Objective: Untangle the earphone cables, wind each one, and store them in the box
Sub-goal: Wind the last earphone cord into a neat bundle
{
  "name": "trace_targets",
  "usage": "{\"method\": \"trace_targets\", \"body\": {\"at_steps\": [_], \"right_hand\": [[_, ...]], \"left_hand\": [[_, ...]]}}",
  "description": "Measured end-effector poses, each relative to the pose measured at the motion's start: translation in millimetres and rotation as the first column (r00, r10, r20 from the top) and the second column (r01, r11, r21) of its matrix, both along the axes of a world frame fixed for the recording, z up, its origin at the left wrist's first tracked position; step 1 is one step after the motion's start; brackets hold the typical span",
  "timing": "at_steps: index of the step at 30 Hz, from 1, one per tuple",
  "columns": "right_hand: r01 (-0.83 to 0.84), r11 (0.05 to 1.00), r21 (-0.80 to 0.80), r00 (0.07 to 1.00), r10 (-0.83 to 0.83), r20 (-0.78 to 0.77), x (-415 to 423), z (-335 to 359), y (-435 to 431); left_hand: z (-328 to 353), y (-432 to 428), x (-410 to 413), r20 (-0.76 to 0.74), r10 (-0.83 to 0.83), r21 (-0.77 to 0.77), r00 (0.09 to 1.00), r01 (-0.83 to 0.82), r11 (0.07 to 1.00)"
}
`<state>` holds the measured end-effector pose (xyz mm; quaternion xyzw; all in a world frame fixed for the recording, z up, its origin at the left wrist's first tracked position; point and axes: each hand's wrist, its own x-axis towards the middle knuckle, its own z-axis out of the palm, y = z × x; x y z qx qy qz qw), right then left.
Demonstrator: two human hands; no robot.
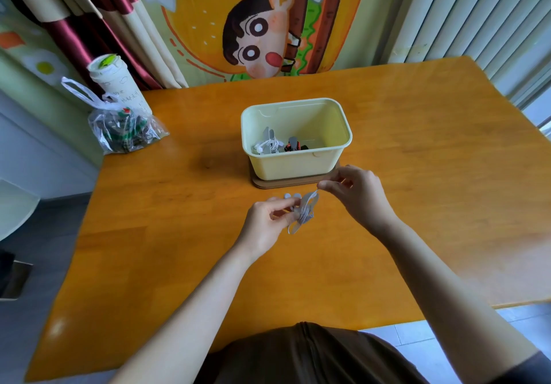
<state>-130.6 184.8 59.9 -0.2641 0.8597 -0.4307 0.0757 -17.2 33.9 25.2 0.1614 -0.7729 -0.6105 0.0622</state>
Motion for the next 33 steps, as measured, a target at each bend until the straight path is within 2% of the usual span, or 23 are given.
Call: {"method": "trace_targets", "body": {"at_steps": [4,7,12,15,20,22,28,33], "right_hand": [[0.020,0.999,-0.039,1.000,-0.020,0.005,0,5,-3],[0.047,0.998,-0.032,0.997,-0.045,0.069,-1,2,-4],[0.053,0.990,-0.128,0.963,-0.017,0.268,13,-8,-11],[0.067,0.985,-0.159,0.945,-0.011,0.328,23,-12,-15],[0.057,0.985,-0.161,0.952,-0.005,0.307,36,-15,-15],[0.051,0.986,-0.158,0.956,-0.002,0.292,41,-16,-15],[0.064,0.993,-0.098,0.979,-0.043,0.200,48,-13,-15],[0.078,0.996,-0.052,0.981,-0.068,0.180,51,-13,-13]], "left_hand": [[5,-2,4,-0.020,-0.027,0.157,0.999,0.030,0.987],[14,3,4,-0.068,-0.040,0.347,0.997,0.062,0.936],[27,11,-2,-0.076,0.038,0.664,0.996,0.022,0.748],[26,11,-5,-0.046,0.111,0.764,0.993,-0.036,0.644],[26,11,-9,0.040,0.282,0.850,0.959,-0.180,0.494],[26,11,-11,0.072,0.337,0.854,0.939,-0.233,0.465],[25,15,-16,0.181,0.435,0.801,0.882,-0.389,0.455],[27,19,-19,0.214,0.507,0.687,0.835,-0.497,0.530]]}}
